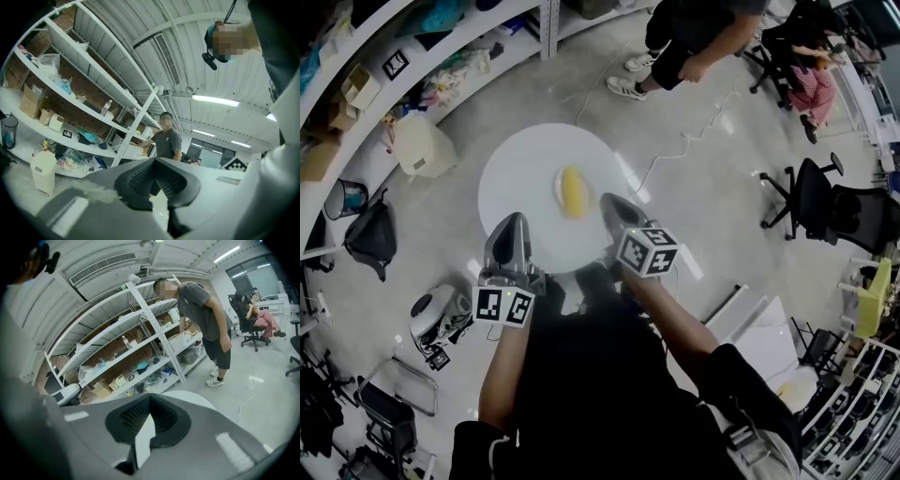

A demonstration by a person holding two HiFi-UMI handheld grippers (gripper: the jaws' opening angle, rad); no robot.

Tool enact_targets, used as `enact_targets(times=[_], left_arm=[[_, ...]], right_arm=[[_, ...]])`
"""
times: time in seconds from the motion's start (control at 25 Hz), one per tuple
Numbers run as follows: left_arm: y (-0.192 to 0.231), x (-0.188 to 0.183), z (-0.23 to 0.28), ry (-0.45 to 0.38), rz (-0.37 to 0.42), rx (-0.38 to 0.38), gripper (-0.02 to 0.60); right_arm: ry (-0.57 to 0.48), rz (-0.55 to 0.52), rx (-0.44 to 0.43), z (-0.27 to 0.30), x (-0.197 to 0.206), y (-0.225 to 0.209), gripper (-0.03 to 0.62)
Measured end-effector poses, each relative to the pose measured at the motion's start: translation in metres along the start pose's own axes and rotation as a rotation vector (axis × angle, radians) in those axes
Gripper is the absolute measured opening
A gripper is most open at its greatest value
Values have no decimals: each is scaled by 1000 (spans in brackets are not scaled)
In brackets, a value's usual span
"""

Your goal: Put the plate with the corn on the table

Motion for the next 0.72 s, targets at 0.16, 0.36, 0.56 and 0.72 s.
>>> enact_targets(times=[0.16, 0.36, 0.56, 0.72], left_arm=[[-3, -5, -7, -6, 3, 11, 6], [-9, -11, -12, -20, 12, 27, 6], [-15, -17, -15, -29, 15, 44, 5], [-19, -18, -15, -31, 18, 57, 5]], right_arm=[[-45, -23, -4, -14, -6, 12, 9], [-89, -41, -18, -29, -10, 25, 9], [-129, -51, -34, -43, -14, 37, 9], [-158, -71, -46, -52, -19, 43, 9]])
Point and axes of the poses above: the fingertips, and each gripper's own axes: z forward along the fingers, y to its left, x out of its underside, the point moved 10 cm from there along -z, backward along the fingers, and after that the axes turned 7 degrees about -x, right-handed, at the moved point
